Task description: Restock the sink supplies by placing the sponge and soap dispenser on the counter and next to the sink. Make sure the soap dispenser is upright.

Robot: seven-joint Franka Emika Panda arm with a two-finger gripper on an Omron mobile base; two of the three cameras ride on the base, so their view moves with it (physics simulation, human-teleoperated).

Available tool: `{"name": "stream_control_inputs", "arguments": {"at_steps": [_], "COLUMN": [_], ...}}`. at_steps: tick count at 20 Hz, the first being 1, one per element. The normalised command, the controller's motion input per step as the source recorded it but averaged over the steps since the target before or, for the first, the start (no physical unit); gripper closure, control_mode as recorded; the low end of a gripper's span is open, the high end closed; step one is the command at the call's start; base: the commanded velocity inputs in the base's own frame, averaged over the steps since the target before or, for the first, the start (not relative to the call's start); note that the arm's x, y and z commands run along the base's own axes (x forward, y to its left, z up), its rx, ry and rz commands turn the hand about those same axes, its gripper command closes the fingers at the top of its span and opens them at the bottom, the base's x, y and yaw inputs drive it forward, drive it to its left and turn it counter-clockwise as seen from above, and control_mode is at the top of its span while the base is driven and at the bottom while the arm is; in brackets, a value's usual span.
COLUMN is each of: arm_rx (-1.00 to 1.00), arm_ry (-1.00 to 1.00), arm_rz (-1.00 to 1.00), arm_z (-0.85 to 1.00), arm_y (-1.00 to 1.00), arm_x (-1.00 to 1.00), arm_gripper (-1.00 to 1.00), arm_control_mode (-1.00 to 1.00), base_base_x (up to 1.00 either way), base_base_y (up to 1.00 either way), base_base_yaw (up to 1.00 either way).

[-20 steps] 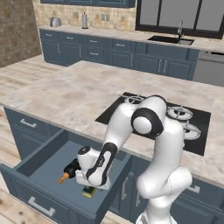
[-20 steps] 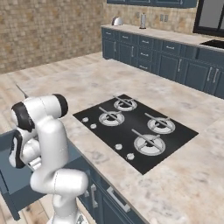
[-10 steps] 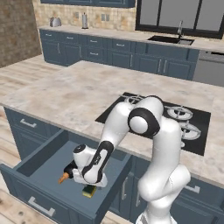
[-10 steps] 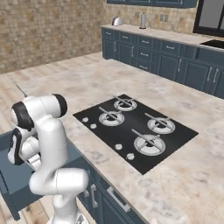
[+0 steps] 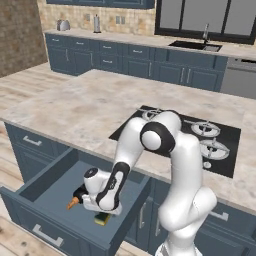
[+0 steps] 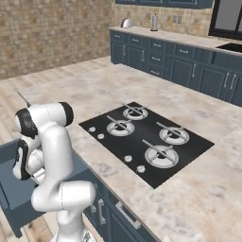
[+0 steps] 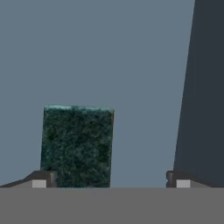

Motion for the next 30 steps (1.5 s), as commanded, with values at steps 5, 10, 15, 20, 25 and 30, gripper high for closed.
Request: {"name": "stream_control_inputs", "arguments": {"at_steps": [5, 10, 15, 20, 25, 30], "arm_rx": [0.06, 0.07, 0.06, 0.06, 0.02, 0.03], "arm_ry": [-0.12, -0.12, -0.06, 0.0, 0.0, -0.01], "arm_rz": [0.03, 0.04, 0.04, 0.03, 0.03, 0.0], "arm_z": [-0.11, -0.17, -0.33, -0.41, -0.57, -0.28], "arm_y": [0.08, 0.04, 0.0, 0.0, 0.0, 0.01], "arm_x": [0.15, 0.03, 0.0, -0.01, -0.05, -0.05], "arm_gripper": [-1.0, -1.0, -1.0, -1.0, 1.0, 1.0], "arm_control_mode": [-1.0, -1.0, -1.0, -1.0, -1.0, -1.0], "base_base_x": [0.0, 0.0, 0.0, 0.0, 0.0, 0.0], "base_base_y": [0.0, 0.0, 0.0, 0.0, 0.0, 0.0], "base_base_yaw": [0.0, 0.0, 0.0, 0.0, 0.0, 0.0]}}
